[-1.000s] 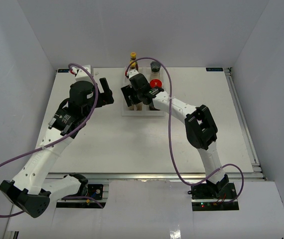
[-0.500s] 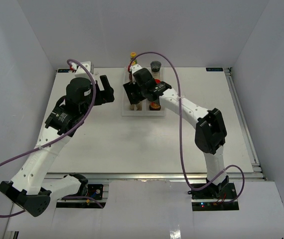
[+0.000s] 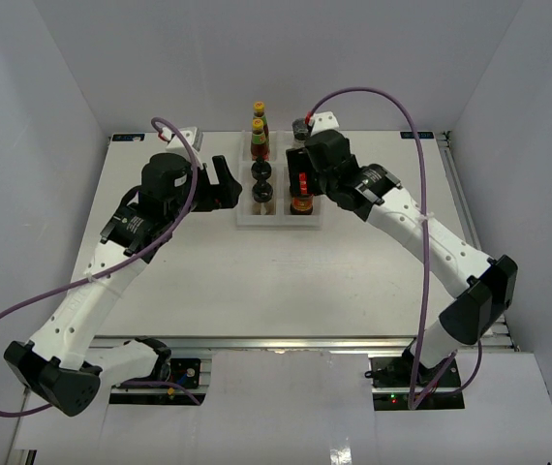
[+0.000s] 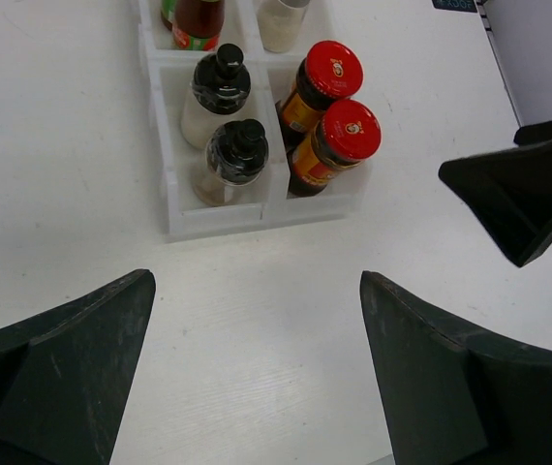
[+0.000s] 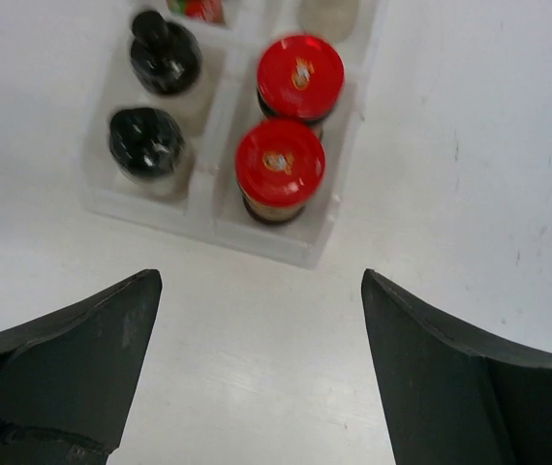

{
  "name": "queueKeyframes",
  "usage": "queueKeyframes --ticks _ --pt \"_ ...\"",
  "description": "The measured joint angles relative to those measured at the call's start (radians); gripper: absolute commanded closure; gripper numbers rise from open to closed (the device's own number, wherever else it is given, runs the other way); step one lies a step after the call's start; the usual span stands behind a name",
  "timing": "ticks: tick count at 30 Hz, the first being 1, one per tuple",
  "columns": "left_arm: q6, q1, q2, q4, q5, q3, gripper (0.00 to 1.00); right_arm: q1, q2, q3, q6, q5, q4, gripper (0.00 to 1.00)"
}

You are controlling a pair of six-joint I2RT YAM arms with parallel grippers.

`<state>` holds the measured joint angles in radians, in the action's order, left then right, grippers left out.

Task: Organize the condiment bottles

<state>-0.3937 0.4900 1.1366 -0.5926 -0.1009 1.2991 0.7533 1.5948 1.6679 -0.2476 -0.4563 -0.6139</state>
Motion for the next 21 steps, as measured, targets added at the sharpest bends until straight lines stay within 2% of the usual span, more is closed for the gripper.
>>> queueKeyframes --ticks 6,15,21 --pt "-0.016 0.000 -0.009 0.022 0.024 -0.038 0.02 -0.012 -0.172 -0.284 -0.018 -0.034 0.013 0.10" --pt "-0.019 0.000 -0.048 0.028 0.021 -0.081 0.02 -0.023 -0.386 -0.399 -0.038 -0.054 0.101 0.10" --pt "-0.019 0.000 -0.077 0.043 0.019 -0.088 0.02 -0.023 -0.441 -0.428 -0.047 -0.054 0.127 0.10"
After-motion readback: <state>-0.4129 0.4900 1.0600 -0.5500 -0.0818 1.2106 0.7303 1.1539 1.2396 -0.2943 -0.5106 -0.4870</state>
